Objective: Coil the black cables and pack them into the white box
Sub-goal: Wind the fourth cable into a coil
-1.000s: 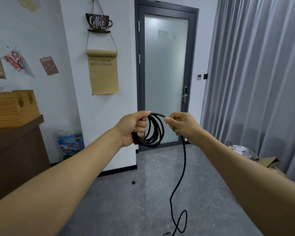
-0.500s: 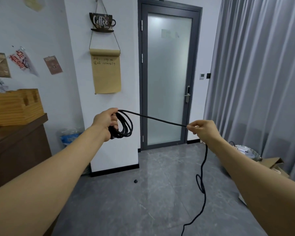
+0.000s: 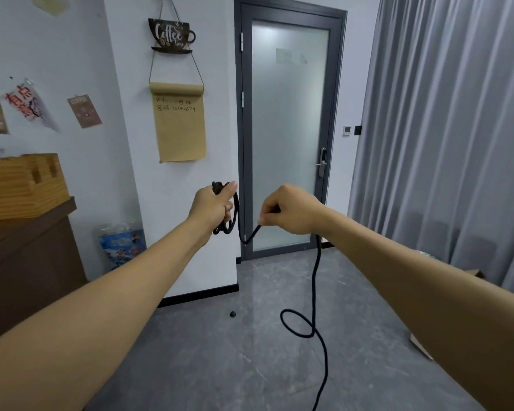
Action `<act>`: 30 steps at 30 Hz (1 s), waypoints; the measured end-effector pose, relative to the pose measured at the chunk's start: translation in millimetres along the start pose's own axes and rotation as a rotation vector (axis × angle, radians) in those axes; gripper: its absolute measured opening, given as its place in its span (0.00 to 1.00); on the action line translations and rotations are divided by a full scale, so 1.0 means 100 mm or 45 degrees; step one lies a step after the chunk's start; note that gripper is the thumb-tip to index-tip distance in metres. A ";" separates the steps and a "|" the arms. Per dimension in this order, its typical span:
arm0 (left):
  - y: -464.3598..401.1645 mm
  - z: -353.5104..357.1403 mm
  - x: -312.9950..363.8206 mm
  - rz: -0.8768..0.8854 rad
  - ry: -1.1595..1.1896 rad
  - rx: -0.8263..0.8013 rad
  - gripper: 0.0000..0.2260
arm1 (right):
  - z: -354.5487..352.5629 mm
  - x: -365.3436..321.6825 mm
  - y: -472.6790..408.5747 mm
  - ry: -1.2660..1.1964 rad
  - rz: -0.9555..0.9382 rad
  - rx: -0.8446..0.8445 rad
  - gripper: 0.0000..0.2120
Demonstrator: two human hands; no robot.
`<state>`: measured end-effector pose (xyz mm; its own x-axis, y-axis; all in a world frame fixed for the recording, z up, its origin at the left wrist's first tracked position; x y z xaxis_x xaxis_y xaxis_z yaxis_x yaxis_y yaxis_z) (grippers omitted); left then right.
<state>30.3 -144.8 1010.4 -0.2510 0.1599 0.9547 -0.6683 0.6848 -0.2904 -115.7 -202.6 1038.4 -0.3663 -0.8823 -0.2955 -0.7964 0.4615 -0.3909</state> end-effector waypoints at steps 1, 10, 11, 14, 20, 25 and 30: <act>0.02 0.04 0.01 0.010 -0.011 -0.020 0.16 | -0.02 -0.03 0.00 -0.095 -0.014 -0.003 0.07; 0.26 0.32 0.02 -0.082 0.031 -0.294 0.17 | -0.16 0.01 -0.02 -0.521 0.041 0.171 0.12; 0.30 0.35 0.03 -0.114 0.062 -0.319 0.17 | -0.17 0.03 -0.02 -0.547 0.057 0.187 0.13; 0.38 0.43 0.03 -0.203 0.153 -0.395 0.17 | -0.16 0.07 -0.01 -0.583 0.088 0.208 0.12; 0.46 0.41 0.06 -0.304 0.096 -0.566 0.20 | -0.17 0.32 0.05 -0.614 0.313 0.302 0.19; 0.48 0.29 0.03 -0.291 0.098 -0.579 0.18 | -0.15 0.59 0.13 -0.716 0.490 0.314 0.17; 0.36 0.06 -0.02 -0.330 0.150 -0.363 0.20 | -0.07 0.87 0.22 -0.754 0.601 0.321 0.16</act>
<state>2.6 -124.9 998.0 -0.0063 0.0249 0.9997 -0.4734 0.8805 -0.0249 -168.7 -270.2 1009.7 -0.2644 -0.4256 -0.8654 -0.4622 0.8435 -0.2736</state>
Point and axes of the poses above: each hand's wrist, its own y-axis away from the middle knuckle, its own z-axis out of the palm, x = y × z, the point moved 5 cm from there along -y, towards the middle knuckle, and after that the axes turned 4 degrees about x, right-handed, at the moved point
